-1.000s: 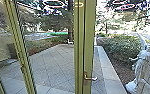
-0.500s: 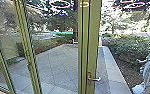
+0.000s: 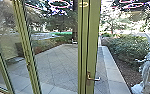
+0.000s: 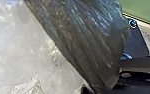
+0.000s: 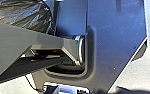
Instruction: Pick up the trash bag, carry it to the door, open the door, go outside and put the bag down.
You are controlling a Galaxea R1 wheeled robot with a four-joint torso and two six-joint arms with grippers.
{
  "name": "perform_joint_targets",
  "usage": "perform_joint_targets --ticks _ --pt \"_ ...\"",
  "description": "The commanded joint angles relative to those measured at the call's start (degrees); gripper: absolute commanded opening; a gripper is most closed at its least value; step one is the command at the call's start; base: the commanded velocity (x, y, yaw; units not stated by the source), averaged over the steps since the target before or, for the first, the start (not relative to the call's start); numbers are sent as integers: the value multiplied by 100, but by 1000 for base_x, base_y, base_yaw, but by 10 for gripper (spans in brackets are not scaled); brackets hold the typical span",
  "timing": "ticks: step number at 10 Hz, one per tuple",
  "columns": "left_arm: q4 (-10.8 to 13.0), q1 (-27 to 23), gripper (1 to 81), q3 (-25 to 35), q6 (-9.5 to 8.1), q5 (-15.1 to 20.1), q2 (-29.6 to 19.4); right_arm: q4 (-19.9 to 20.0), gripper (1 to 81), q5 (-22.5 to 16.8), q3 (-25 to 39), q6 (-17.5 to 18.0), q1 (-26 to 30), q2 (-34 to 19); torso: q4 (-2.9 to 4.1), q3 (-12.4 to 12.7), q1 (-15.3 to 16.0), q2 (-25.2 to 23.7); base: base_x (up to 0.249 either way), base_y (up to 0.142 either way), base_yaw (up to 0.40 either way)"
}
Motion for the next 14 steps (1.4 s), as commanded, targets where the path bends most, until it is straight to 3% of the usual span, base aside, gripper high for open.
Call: perform_joint_targets --ticks 1,4,6,14 --pt "39 -319 10 9 18 290 -33 -25 811 -283 54 -32 280 47 0 0 7 0 0 0 0" --pt "-5 -284 10 53 27 290 -95 -34 811 -283 150 -41 245 -58 0 0 7 0 0 0 0" --pt "3 -223 10 176 27 290 -183 -25 811 -265 678 -32 139 -348 0 0 7 0 0 0 0" --pt "-41 -161 10 1986 -43 281 -1527 63 811 -152 4473 12 104 -2940 0 0 7 0 0 0 0"
